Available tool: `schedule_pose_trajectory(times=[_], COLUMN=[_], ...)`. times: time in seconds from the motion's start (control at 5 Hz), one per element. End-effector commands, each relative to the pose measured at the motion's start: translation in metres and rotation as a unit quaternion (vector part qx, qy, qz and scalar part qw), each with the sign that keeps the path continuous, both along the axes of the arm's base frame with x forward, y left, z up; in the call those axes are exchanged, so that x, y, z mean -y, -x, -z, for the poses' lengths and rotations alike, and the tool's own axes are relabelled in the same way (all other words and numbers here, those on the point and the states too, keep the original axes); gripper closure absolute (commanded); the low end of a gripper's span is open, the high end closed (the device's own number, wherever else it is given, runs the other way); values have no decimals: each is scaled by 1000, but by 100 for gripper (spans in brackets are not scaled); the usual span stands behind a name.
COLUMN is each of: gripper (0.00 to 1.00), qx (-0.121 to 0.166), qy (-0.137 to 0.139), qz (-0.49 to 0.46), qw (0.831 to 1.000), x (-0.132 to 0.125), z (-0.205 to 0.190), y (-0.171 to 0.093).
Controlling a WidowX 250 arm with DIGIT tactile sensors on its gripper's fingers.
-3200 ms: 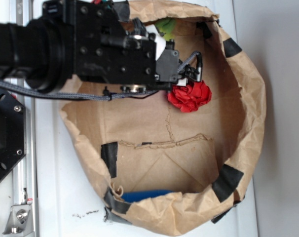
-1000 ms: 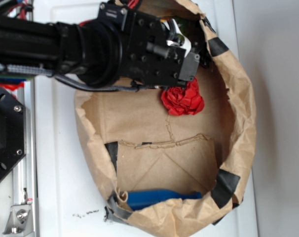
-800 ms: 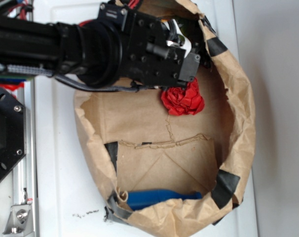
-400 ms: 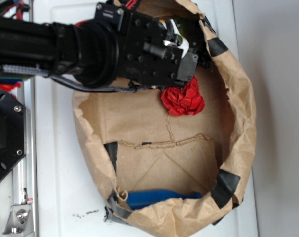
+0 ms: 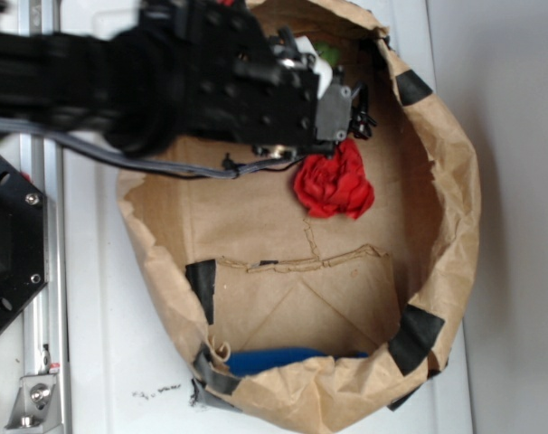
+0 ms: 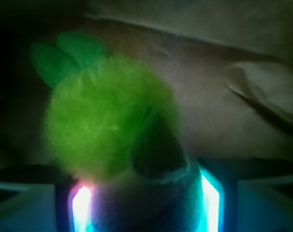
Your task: Grab the green animal.
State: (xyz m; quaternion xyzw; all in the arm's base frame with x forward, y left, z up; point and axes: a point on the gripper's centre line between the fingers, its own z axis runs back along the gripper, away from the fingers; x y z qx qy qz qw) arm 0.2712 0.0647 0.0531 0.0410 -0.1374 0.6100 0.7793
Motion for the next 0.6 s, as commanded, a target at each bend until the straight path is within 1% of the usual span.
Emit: schedule_pose_trajectory(times=[0.0, 0.2, 0.4], gripper=[100, 100, 100], qx=[56, 7, -7], qy=[106, 180, 166], qz=[128, 232, 341], qw=[985, 956, 925], x=[33, 46, 66], z=[-88, -97, -98], y=[5, 10, 18])
